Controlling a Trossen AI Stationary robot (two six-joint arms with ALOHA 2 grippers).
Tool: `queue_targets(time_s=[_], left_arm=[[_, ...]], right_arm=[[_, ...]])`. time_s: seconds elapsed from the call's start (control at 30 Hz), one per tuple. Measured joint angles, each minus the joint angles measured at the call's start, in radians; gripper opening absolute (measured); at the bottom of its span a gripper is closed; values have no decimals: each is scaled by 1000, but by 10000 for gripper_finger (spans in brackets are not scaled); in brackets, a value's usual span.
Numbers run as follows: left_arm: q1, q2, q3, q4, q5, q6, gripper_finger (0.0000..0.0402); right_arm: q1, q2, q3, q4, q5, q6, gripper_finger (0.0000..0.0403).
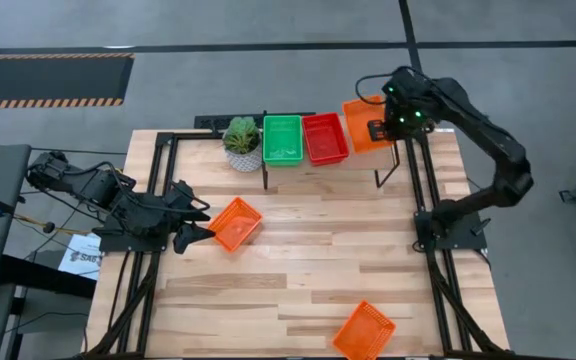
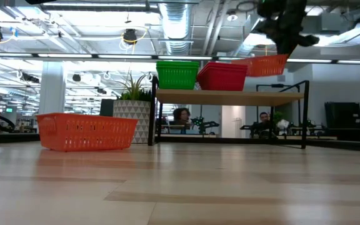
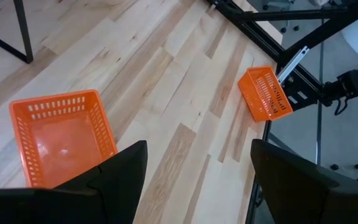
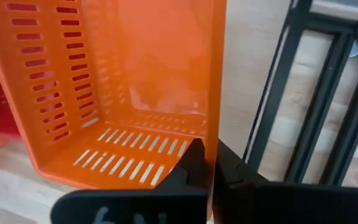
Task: Stack baskets on shelf by color
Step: Put the top right orange bin on the shelf
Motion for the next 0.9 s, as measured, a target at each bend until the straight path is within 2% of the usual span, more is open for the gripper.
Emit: queue_targets(time_s=[0.27,0.47,0.7,0.9], left_arm=[[0,0,0,0,0,-9,274],[0,0,0,0,0,-8,274],[0,0,0,-4,0,-7,274],[0,0,0,-4,0,-4,274]], right_arm=[[-72,92,0,-1,-33,-20,5],[-101,104,-7,-2,-62,-1,11],[-111,104,-83,-1,-81,11,8],[-103,104,-105,12,-81,25,40]])
